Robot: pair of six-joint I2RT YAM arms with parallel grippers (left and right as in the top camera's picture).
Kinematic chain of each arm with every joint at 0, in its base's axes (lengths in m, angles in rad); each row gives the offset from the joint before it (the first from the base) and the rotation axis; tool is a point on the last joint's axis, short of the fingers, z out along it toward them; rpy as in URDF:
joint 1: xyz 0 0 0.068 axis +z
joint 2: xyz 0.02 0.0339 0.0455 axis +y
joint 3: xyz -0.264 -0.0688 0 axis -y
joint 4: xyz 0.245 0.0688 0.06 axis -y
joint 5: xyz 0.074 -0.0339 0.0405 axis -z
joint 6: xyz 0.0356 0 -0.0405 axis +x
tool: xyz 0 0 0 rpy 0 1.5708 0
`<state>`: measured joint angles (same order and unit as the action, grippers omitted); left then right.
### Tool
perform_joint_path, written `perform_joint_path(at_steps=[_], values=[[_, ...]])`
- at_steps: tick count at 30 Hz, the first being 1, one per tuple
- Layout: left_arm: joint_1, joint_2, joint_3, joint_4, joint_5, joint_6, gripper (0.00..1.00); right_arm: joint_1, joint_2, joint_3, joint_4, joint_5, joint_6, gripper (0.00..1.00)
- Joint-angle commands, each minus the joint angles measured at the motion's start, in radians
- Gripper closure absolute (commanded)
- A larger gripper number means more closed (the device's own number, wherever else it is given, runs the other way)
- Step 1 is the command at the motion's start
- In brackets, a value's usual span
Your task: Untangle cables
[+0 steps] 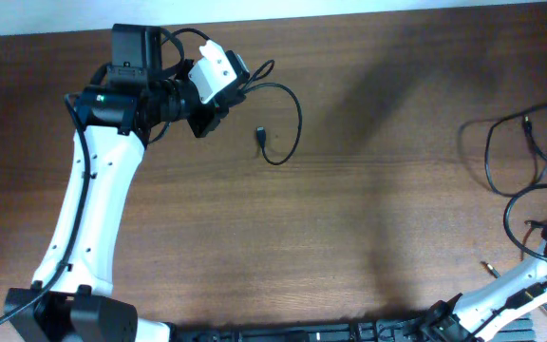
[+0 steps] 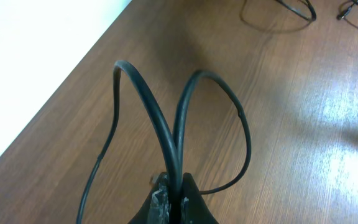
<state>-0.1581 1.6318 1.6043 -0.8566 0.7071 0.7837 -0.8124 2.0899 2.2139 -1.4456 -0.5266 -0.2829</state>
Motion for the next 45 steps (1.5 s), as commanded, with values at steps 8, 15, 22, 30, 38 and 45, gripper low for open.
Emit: perform_joint_path(at_steps=[8,15,22,30,38,45], values=[[-0.115,-0.016,0.0,0.017,0.056,-0.012,1.0,0.259,0.0,0.001,-0.227,-0.436,-0.64,0.36],[-0.129,-0.016,0.0,-0.011,0.155,-0.012,1.0,0.538,0.0,0.001,-0.253,-0.478,-0.845,0.35],[-0.129,-0.016,0.0,-0.055,0.153,-0.004,1.0,0.761,-0.002,0.002,-0.253,-0.537,-0.985,0.34],[-0.129,-0.016,0.0,-0.093,0.154,-0.004,1.0,0.934,-0.006,0.002,-0.253,-0.552,-1.165,0.34],[-0.13,-0.016,0.0,-0.121,0.231,0.009,1.0,1.001,-0.008,0.002,-0.253,-0.577,-1.229,0.34],[-0.129,-0.016,0.0,-0.082,0.247,0.021,1.0,1.049,-0.008,0.002,-0.253,-0.561,-1.228,0.41]])
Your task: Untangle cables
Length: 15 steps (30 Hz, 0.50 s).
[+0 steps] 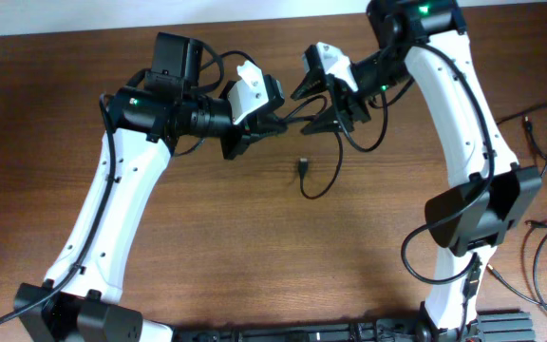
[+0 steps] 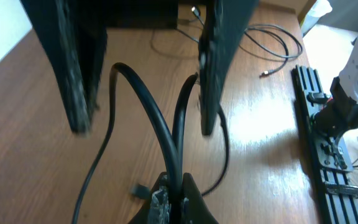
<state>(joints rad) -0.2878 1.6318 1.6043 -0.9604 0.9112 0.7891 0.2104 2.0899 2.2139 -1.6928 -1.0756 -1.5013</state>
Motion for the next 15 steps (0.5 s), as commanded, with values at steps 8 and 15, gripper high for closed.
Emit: perform_joint_path(at_steps=[8,15], values=[[0.0,-0.016,0.0,0.128,-0.097,-0.098,1.0,0.038,-0.008,0.002,-0.006,-0.012,-0.009,0.84],[0.0,-0.016,0.0,0.137,-0.104,-0.101,0.85,0.037,-0.008,0.002,-0.006,0.019,0.018,0.96]])
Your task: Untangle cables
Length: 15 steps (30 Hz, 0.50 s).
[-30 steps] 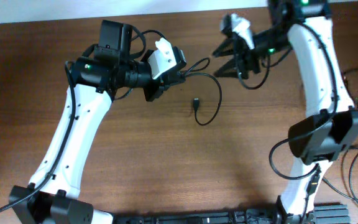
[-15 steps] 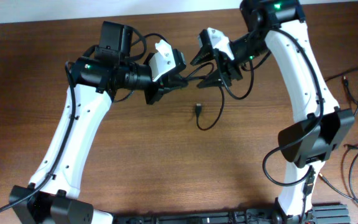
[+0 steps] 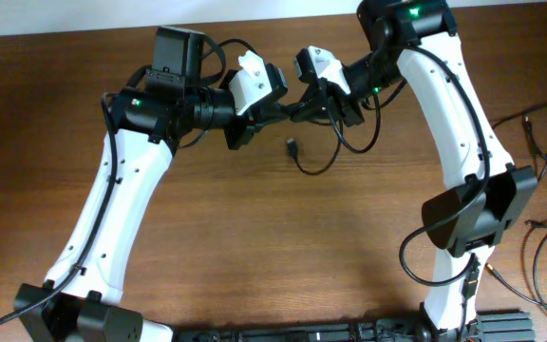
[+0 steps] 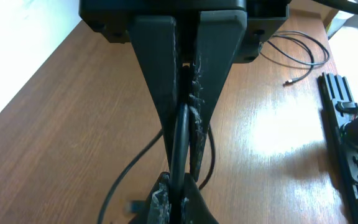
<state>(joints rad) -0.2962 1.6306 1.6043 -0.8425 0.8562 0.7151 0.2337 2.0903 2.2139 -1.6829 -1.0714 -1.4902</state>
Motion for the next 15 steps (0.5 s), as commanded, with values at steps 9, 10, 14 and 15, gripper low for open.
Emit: perform_joint_path(at_steps=[9,10,14,15], values=[[0.009,-0.015,0.0,0.007,-0.05,-0.027,0.01,-0.05,-0.008,0.002,0.108,0.16,0.293,0.96],[0.009,-0.015,0.0,0.007,-0.05,-0.027,0.01,-0.073,-0.008,0.002,0.162,0.175,0.391,0.96],[0.009,-0.015,0.0,0.003,-0.058,-0.027,0.01,-0.169,-0.008,0.002,0.407,0.282,0.846,0.96],[0.009,-0.015,0.0,0.003,-0.071,-0.026,0.01,-0.193,-0.008,0.002,0.466,0.324,0.941,0.96]])
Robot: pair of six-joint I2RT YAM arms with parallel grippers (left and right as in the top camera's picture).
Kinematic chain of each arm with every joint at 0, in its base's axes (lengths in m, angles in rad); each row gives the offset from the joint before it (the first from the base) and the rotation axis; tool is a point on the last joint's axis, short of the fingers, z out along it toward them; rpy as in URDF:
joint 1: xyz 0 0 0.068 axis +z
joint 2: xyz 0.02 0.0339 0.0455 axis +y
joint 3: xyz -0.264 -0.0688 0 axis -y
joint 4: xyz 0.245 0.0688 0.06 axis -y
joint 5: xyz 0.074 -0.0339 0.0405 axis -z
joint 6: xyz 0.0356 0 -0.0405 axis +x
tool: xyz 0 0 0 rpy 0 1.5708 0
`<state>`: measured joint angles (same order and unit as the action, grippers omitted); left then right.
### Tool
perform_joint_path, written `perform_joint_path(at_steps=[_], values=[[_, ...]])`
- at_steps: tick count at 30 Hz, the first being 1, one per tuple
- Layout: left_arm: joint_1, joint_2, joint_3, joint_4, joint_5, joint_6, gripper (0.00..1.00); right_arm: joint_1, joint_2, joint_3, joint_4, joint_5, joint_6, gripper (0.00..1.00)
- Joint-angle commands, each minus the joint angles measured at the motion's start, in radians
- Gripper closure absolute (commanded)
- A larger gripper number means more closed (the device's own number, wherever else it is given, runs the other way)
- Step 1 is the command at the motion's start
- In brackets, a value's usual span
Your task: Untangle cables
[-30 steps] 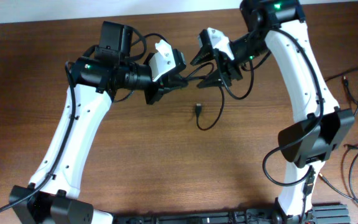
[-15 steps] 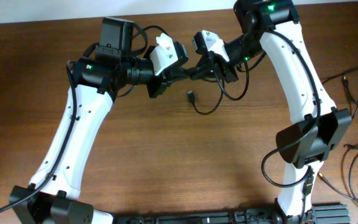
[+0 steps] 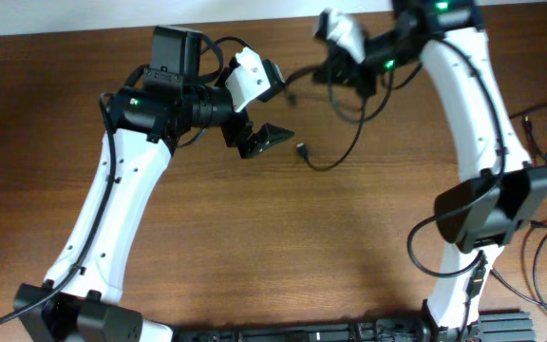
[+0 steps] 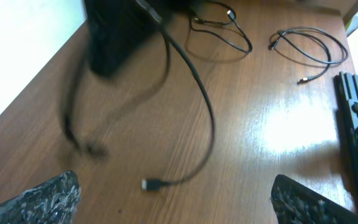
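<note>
A thin black cable (image 3: 353, 125) hangs from my right gripper (image 3: 323, 65), which is shut on it near the table's far edge. From there it loops down to a plug (image 3: 302, 149) lying on the wood. In the left wrist view the same cable (image 4: 205, 109) curves down from the blurred right gripper to its plug (image 4: 149, 184). My left gripper (image 3: 271, 104) stands wide open with nothing between its fingers (image 4: 50, 196), just short of the plug.
More loose black cables (image 3: 525, 142) lie tangled at the table's right edge, also visible as cable coils (image 4: 306, 46) in the left wrist view. A black rail runs along the front edge.
My left gripper has opened and let go of the cable. My right gripper, still shut on it, has moved back and to the right, away from the left one.
First my left gripper alone held the doubled cable at the far left, with the right arm away at the right. Then the right gripper stood open around the loops, then was shut on them. Now only the right one holds the cable.
</note>
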<state>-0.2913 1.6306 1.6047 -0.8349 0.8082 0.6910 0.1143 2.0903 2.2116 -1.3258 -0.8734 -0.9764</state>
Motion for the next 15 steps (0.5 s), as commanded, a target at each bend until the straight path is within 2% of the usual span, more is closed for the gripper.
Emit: perform_joint_path(at_steps=[1,4,8,11,15], values=[[0.004,-0.015,0.0,-0.004,-0.039,-0.003,0.01,-0.106,-0.008,0.004,0.186,0.2,0.53,0.96],[0.004,-0.015,0.0,-0.004,-0.055,-0.003,0.01,-0.172,-0.008,0.004,0.325,0.381,0.73,0.96],[0.004,-0.015,0.0,-0.004,-0.055,-0.003,0.01,-0.246,-0.008,0.004,0.471,0.518,0.877,0.96],[0.004,-0.015,0.0,-0.004,-0.055,-0.003,0.01,-0.296,-0.008,0.004,0.552,0.585,0.937,0.96],[0.004,-0.015,0.0,-0.004,-0.055,-0.003,0.01,-0.36,-0.008,0.004,0.624,0.743,0.933,0.96]])
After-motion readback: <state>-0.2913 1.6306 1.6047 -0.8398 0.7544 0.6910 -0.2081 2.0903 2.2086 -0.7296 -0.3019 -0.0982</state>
